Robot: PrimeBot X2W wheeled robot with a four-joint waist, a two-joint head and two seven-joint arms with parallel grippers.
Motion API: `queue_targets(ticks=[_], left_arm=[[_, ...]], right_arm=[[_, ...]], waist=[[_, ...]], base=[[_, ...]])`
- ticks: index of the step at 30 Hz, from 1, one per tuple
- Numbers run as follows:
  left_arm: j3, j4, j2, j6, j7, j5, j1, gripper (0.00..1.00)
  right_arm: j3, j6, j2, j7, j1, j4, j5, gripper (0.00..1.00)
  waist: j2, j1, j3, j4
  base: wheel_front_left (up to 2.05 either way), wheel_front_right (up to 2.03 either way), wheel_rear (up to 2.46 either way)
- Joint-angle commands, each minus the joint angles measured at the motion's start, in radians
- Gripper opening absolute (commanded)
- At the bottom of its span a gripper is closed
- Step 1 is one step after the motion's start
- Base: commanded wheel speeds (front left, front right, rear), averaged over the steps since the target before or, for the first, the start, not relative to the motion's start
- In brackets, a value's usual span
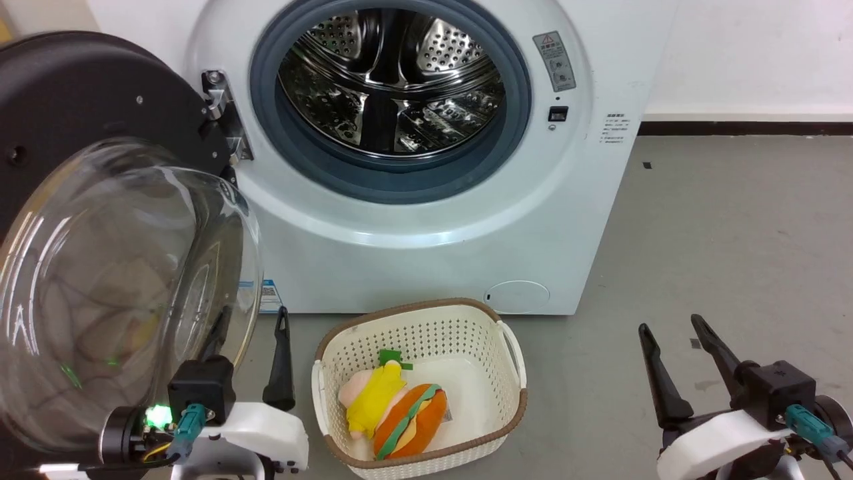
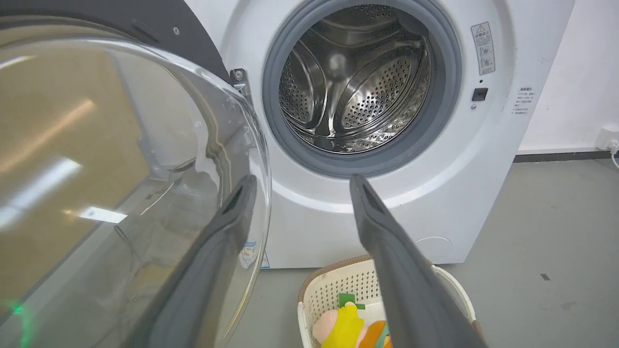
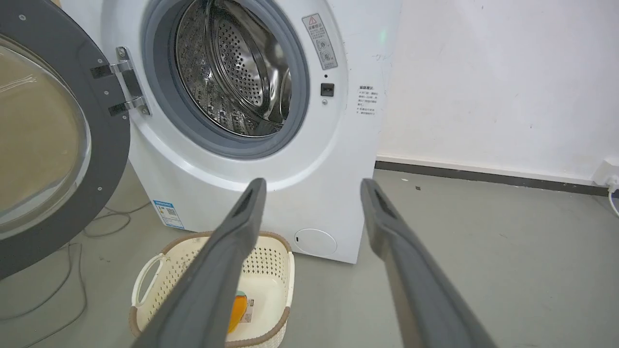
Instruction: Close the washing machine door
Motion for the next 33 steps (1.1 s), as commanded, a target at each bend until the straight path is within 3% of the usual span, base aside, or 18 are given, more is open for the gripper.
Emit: queue_targets(ticks=[1,2,3,19,33], left_arm=[[-0.007,-0.017,0.006,0.010,-0.012,0.004,-0.019,1.00],[-0.009,-0.022,0.007,0.012,-0.014,0.005,-0.021,0.43],[-0.011,-0.028,0.009,0.014,-0.016,0.005,-0.023,0.00],[-0.007,-0.122,0.025,0.035,-0.047,-0.015,-0.055,0.00],[0.125,-0.226,0.067,0.008,-0.077,-0.056,-0.126,0.00]], right_arm=[[-0.004,0.000,0.001,-0.013,0.006,-0.004,0.014,1.00],[-0.005,0.000,0.001,-0.015,0.007,-0.004,0.017,1.00],[-0.006,0.000,0.001,-0.017,0.007,-0.004,0.020,1.00],[-0.020,0.000,0.002,-0.048,0.007,-0.003,0.058,1.00],[-0.039,0.000,0.002,-0.078,0.011,0.001,0.084,1.00]], waist=[[0.0000,0.0000,0.001,0.007],[0.0000,0.0000,0.002,0.011],[0.0000,0.0000,0.003,0.014],[0.0000,0.0000,0.018,0.091],[0.0000,0.0000,0.037,0.176]], base=[[0.00,0.00,0.00],[0.00,0.00,0.00],[0.00,0.00,0.00],[0.00,0.00,0.00],[0.00,0.00,0.00]])
